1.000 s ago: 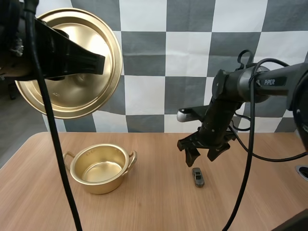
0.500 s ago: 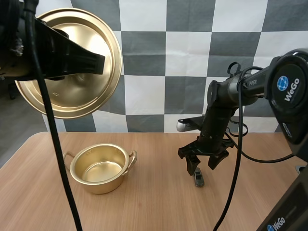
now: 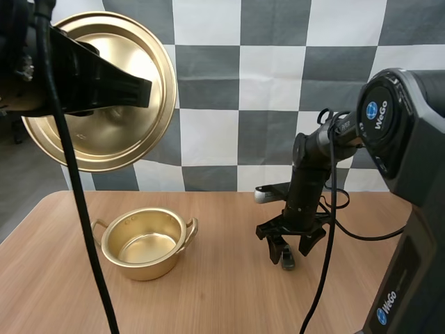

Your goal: Open the pot, put the car inside, and close it

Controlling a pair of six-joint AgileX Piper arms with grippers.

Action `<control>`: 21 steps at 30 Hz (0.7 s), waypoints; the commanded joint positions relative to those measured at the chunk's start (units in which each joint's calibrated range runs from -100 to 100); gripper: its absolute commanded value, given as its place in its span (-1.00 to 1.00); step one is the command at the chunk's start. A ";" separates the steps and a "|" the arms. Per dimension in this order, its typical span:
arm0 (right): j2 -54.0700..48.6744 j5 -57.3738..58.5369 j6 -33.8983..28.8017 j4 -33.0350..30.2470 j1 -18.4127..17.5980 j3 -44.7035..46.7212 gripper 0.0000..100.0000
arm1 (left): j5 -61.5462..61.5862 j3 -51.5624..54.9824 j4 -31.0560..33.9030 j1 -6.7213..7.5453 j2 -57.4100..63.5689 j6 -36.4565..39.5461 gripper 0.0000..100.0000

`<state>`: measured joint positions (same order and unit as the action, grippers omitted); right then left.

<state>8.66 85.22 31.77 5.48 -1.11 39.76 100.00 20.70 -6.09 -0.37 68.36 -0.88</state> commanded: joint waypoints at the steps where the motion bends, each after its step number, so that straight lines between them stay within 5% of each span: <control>1: 0.70 -1.39 -0.03 0.00 0.00 0.00 1.00 | 0.00 0.05 -0.03 -0.04 -0.07 0.00 -1.00; 20: 5.41 -8.34 3.41 1.07 0.00 0.00 1.00 | 0.00 0.05 -0.03 -0.04 -0.07 0.00 -1.00; 21: 5.41 -8.13 3.41 1.53 0.00 0.00 0.76 | 0.00 0.05 -0.03 -0.04 -0.07 0.00 -1.00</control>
<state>13.89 76.71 35.01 6.27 -1.11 39.64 100.00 20.70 -6.09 -0.37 68.36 -0.88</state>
